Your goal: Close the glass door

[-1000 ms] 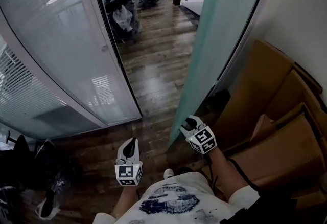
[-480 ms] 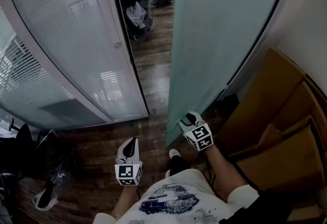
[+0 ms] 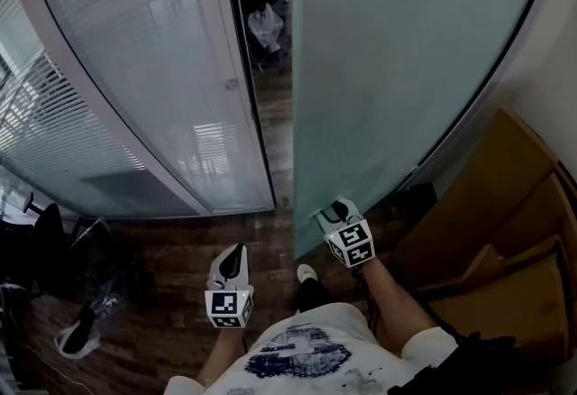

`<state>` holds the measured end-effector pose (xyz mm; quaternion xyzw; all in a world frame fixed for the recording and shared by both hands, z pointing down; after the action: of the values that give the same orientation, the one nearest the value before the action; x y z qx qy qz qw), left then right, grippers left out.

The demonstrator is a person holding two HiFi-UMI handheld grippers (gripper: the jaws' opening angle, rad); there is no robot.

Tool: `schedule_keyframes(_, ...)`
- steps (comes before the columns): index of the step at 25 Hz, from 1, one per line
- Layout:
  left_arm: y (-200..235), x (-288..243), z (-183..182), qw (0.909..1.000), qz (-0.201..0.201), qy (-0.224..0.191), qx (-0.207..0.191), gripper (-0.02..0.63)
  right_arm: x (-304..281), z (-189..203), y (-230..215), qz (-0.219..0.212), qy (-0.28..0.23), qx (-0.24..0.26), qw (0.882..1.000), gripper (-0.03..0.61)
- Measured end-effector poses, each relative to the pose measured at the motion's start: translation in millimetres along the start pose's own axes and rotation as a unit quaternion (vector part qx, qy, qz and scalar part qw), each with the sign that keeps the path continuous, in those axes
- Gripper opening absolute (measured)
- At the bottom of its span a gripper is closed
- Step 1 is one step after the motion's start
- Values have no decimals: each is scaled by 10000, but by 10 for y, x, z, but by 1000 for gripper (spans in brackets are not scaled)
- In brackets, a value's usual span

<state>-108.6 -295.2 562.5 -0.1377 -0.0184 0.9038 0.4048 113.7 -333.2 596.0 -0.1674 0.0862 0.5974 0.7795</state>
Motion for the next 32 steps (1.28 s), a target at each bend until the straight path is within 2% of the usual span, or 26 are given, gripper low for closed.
schedule_keyframes(12,228,-268,-73,9993,-337,117,54,0,-512,-165,-93,213,-101,-70,9997,133)
schedule_keyframes(32,433,-423,-55,9953,-874,387,161,0,-1205,-539,-196,542,-345,-196,9977,133)
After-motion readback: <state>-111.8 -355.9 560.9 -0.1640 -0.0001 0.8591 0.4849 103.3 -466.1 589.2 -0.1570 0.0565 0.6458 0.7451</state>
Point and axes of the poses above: the fingertips, and each gripper's own axes: x backward along the fingers, y to its left, z out of its underside, the point moved 1 cm from there along x, backward along the fingers, and after that the axes turned 10 degrees about -x, right-handed, at the moved point
